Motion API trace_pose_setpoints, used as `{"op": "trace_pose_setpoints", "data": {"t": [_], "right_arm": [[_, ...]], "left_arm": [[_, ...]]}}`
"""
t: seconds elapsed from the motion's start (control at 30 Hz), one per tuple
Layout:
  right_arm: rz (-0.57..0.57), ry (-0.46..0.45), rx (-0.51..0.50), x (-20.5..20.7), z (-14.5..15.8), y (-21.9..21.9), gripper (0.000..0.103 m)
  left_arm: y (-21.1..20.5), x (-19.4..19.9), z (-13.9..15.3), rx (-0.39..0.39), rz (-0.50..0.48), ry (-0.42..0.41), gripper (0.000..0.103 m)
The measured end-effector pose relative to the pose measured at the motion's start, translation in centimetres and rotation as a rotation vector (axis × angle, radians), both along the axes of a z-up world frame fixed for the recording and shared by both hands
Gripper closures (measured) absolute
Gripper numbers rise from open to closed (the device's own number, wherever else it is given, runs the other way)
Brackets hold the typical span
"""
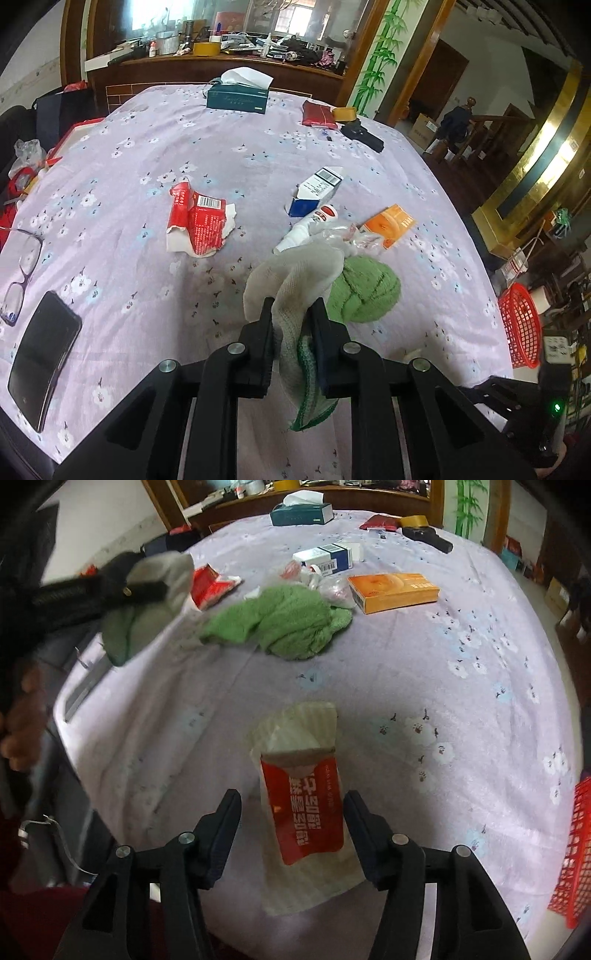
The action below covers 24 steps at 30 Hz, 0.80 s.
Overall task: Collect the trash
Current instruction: 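Grasp the white cloth with the left tool while the right tool lifts the red-and-white wipe pack, then carry the white cloth and wipe pack over the red wastebasket with both tools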
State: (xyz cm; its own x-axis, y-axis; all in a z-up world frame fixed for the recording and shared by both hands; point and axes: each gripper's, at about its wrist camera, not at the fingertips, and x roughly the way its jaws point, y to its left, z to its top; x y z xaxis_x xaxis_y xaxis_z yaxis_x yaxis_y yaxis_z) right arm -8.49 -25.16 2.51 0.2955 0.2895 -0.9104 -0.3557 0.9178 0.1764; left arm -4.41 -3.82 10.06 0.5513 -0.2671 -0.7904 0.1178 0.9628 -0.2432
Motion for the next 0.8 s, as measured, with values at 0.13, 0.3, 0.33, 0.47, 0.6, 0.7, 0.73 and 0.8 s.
{"op": "trace_pose_setpoints", "data": {"t": [0.13,0.3,0.33,0.47,0.6,0.7,0.73,0.8], "right_arm": [[-0.045,0.017,0.038,0.1,-0.1,-0.7,0.062],[-0.152,-0.012,0.131,-0.1,1.7,-3.0,0.065],[-0.175,-0.03,0.142,-0.2,2.3,-3.5,0.065],[-0.276,-0.095,0.205,-0.7,5.0,-6.4,0.065],[-0.341,-0.146,0.223,-1.8,7.3,-8.7,0.065],[-0.383,-0.175,0.232,-2.9,8.6,-10.1,0.065],[-0.392,-0.182,0.232,-3.2,8.9,-10.5,0.065],[-0.417,-0.195,0.233,-4.0,9.4,-11.3,0.065]], "left_arm": [[-1.2,-1.0,0.2,0.004,-0.025,-0.008,0.086],[-3.8,-2.3,0.6,0.007,-0.07,-0.02,0.086],[-4.3,-2.5,0.7,0.009,-0.08,-0.023,0.086],[-7.3,-3.6,1.5,0.011,-0.145,-0.05,0.086],[-10.0,-4.3,2.5,0.008,-0.202,-0.074,0.086],[-11.3,-4.6,3.1,0.009,-0.233,-0.089,0.086],[-11.8,-4.8,3.3,0.007,-0.244,-0.091,0.086],[-12.8,-5.0,3.5,0.006,-0.261,-0.096,0.086]]}}
